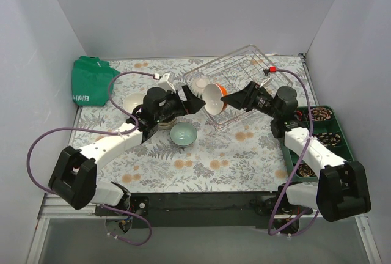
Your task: Unload the bowls from the dish rack
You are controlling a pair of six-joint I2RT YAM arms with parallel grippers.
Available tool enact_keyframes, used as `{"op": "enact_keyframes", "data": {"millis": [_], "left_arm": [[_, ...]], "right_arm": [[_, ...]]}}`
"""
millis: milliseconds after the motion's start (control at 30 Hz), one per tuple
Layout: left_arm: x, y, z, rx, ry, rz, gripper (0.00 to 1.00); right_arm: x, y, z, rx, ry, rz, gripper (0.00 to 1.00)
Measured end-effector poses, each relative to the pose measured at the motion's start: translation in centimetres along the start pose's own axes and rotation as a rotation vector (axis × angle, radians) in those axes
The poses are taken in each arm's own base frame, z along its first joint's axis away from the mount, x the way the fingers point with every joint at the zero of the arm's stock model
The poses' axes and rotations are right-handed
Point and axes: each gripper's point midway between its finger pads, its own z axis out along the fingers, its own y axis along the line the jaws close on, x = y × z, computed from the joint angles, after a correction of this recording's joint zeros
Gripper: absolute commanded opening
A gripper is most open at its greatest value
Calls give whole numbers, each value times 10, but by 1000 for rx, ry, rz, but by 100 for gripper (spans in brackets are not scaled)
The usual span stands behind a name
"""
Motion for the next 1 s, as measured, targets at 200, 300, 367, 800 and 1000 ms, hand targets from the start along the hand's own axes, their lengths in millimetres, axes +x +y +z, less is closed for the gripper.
{"op": "enact_keyframes", "data": {"millis": [200, 300, 367, 800, 1000], "left_arm": [[11, -7, 11, 28, 14, -30, 75], [12, -12, 15, 47, 10, -47, 52], [12, -15, 17, 60, 8, -60, 36], [15, -29, -1, 126, -17, -50, 0], [11, -24, -14, 76, -38, -26, 0]], "right_arm": [[11, 11, -4, -73, 12, 52, 21], [15, 15, -6, -103, 13, 68, 21], [17, 19, -7, -127, 12, 77, 21], [24, 30, -8, -201, 23, 133, 71], [28, 36, -10, -234, 45, 102, 89]]}}
